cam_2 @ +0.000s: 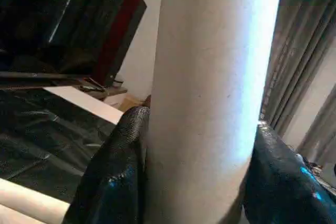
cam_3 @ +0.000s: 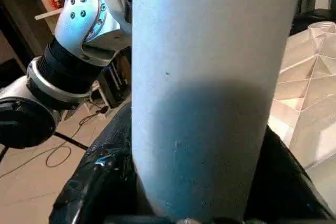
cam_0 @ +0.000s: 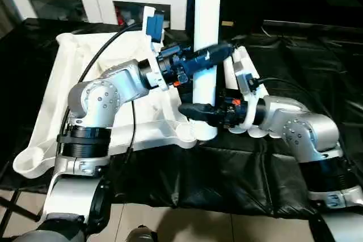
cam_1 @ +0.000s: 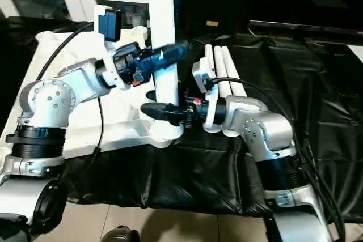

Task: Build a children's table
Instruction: Pick table leg

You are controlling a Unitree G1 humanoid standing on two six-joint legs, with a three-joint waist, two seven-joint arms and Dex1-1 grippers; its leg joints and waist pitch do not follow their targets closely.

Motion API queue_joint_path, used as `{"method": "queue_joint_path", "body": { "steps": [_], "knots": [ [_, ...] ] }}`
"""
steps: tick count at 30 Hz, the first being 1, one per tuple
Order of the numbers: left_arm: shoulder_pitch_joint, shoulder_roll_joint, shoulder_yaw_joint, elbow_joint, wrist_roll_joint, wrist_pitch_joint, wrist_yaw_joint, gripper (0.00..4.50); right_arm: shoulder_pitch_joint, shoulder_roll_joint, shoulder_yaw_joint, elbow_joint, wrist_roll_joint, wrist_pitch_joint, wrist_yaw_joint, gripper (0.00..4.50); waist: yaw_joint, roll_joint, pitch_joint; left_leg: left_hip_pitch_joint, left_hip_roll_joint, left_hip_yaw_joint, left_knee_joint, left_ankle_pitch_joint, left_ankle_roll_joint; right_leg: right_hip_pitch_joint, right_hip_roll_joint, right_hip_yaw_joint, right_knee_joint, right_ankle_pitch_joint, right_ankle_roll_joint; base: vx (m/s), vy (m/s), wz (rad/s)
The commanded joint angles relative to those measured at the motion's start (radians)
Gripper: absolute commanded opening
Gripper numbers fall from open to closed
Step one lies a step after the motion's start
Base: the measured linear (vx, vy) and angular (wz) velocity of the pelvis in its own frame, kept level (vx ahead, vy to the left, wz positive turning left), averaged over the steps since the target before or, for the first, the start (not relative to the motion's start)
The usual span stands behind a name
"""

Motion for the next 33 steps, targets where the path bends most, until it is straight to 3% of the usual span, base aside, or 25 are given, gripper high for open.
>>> {"method": "queue_joint_path", "body": {
  "steps": [1,3,9,10,12,13,14,18,21,25,27,28,33],
  "knots": [
    [-0.028,-0.001,0.025,0.025,-0.007,-0.004,0.031,2.10,0.003,-0.011,0.007,-0.030,0.003,-0.002,0.025,1.95,-0.004,0.009,-0.082,0.030,0.036,-0.014,-0.059,-0.128,-0.006,0.050,-0.072,0.037,-0.068,0.084,-0.256,0.000,0.000,0.00],
    [-0.034,-0.009,0.034,0.040,0.002,-0.016,0.058,2.07,0.004,-0.011,0.009,-0.030,-0.010,-0.010,0.013,2.51,-0.003,0.010,-0.082,0.030,0.037,-0.014,-0.059,-0.128,-0.004,0.049,-0.073,0.037,-0.069,0.079,-0.256,0.000,0.000,0.00],
    [-0.039,-0.021,0.027,0.042,0.078,-0.080,0.138,1.89,-0.005,0.005,0.002,-0.016,-0.033,-0.016,-0.065,3.07,-0.003,0.007,-0.083,0.030,0.039,-0.016,-0.059,-0.117,-0.007,0.050,-0.075,0.038,-0.070,0.078,-0.246,0.000,0.000,0.00],
    [-0.039,-0.020,0.000,0.034,0.161,-0.136,0.211,1.89,-0.005,0.026,0.005,-0.025,-0.100,-0.055,-0.170,3.07,-0.002,0.009,-0.083,0.029,0.043,-0.018,-0.060,-0.106,-0.011,0.048,-0.077,0.038,-0.069,0.084,-0.238,0.000,0.000,0.00],
    [-0.042,-0.030,0.003,0.030,0.189,-0.161,0.262,1.89,-0.003,0.035,0.011,-0.036,-0.143,-0.084,-0.226,3.17,-0.006,0.001,-0.083,0.031,0.039,-0.015,-0.060,-0.108,-0.018,0.050,-0.075,0.038,-0.069,0.079,-0.227,0.000,0.000,0.00],
    [-0.044,-0.037,0.008,0.025,0.194,-0.163,0.292,1.88,-0.008,0.045,0.011,-0.037,-0.165,-0.075,-0.276,3.25,-0.005,0.004,-0.083,0.030,0.040,-0.016,-0.059,-0.104,-0.022,0.049,-0.076,0.039,-0.068,0.080,-0.225,0.000,0.000,0.00],
    [-0.047,-0.044,0.005,0.009,0.222,-0.182,0.346,1.88,-0.022,0.072,0.003,-0.025,-0.206,-0.065,-0.379,3.25,-0.006,0.001,-0.082,0.030,0.039,-0.016,-0.060,-0.092,-0.025,0.049,-0.074,0.039,-0.066,0.084,-0.218,0.000,0.000,0.00],
    [-0.044,-0.049,-0.025,-0.022,0.251,-0.189,0.376,1.88,-0.042,0.101,-0.014,-0.001,-0.240,-0.042,-0.487,3.25,-0.008,0.004,-0.082,0.031,0.039,-0.015,-0.062,-0.098,-0.031,0.046,-0.074,0.039,-0.068,0.063,-0.212,0.000,0.000,0.00],
    [-0.043,-0.051,-0.060,-0.030,0.292,-0.203,0.383,1.88,-0.054,0.117,-0.009,0.023,-0.276,-0.092,-0.523,3.25,-0.008,0.004,-0.081,0.031,0.038,-0.013,-0.062,-0.108,-0.034,0.044,-0.074,0.041,-0.070,0.050,-0.202,0.000,0.000,0.00],
    [-0.047,-0.057,-0.073,-0.020,0.308,-0.214,0.393,1.88,-0.066,0.112,0.013,0.036,-0.274,-0.075,-0.493,3.25,-0.008,0.003,-0.081,0.030,0.037,-0.013,-0.063,-0.116,-0.038,0.046,-0.073,0.041,-0.070,0.053,-0.192,0.000,0.000,0.00],
    [-0.046,-0.061,-0.079,-0.025,0.313,-0.215,0.403,1.88,-0.068,0.115,0.025,0.044,-0.266,-0.054,-0.490,3.25,-0.010,-0.002,-0.081,0.028,0.036,-0.012,-0.062,-0.108,-0.033,0.047,-0.073,0.041,-0.069,0.064,-0.193,0.000,0.000,0.00],
    [-0.045,-0.063,-0.080,-0.029,0.312,-0.213,0.405,1.88,-0.069,0.118,0.028,0.051,-0.266,-0.049,-0.493,2.97,-0.009,0.000,-0.081,0.028,0.036,-0.013,-0.061,-0.103,-0.029,0.048,-0.074,0.041,-0.069,0.064,-0.197,0.000,0.000,0.00],
    [-0.041,-0.064,-0.081,-0.038,0.322,-0.208,0.409,1.88,-0.071,0.139,0.033,0.081,-0.275,-0.037,-0.509,2.72,-0.009,-0.003,-0.082,0.028,0.037,-0.013,-0.061,-0.095,-0.022,0.047,-0.074,0.041,-0.067,0.074,-0.204,0.000,0.000,0.00]
  ]
}}
